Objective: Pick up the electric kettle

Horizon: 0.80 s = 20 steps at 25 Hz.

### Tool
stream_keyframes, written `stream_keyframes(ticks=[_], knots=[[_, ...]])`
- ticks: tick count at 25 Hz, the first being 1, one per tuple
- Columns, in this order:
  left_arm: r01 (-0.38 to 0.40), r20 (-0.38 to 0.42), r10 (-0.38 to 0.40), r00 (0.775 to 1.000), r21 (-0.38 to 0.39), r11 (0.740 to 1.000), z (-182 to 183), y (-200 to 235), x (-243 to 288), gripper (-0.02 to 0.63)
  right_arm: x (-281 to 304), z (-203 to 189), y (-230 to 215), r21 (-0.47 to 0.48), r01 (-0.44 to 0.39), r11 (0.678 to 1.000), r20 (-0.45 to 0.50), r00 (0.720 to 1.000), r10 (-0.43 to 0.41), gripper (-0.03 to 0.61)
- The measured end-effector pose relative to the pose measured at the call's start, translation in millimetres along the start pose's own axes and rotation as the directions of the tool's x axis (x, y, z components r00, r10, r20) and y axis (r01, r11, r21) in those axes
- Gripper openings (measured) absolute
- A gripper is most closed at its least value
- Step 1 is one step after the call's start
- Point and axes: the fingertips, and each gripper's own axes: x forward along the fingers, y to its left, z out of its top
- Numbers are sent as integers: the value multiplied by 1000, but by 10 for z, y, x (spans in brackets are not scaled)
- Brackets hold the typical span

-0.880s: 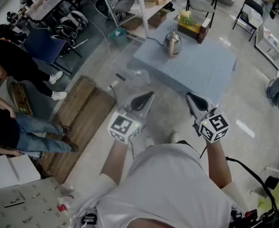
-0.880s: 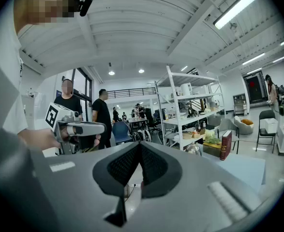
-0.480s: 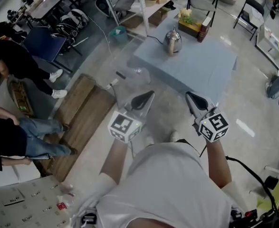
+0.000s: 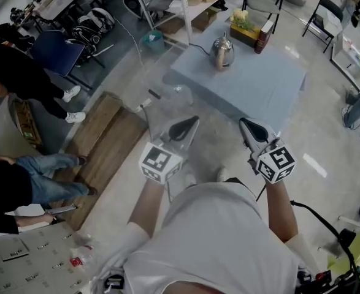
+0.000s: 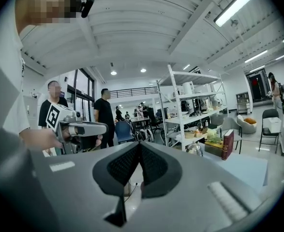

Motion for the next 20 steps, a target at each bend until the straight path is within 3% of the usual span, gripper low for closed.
stream_keyframes(ticks=[20], knots=[[-89, 2, 89, 996, -13, 996, -91, -304, 464, 3, -273, -125, -543, -31, -99, 995, -15, 995, 99, 5]])
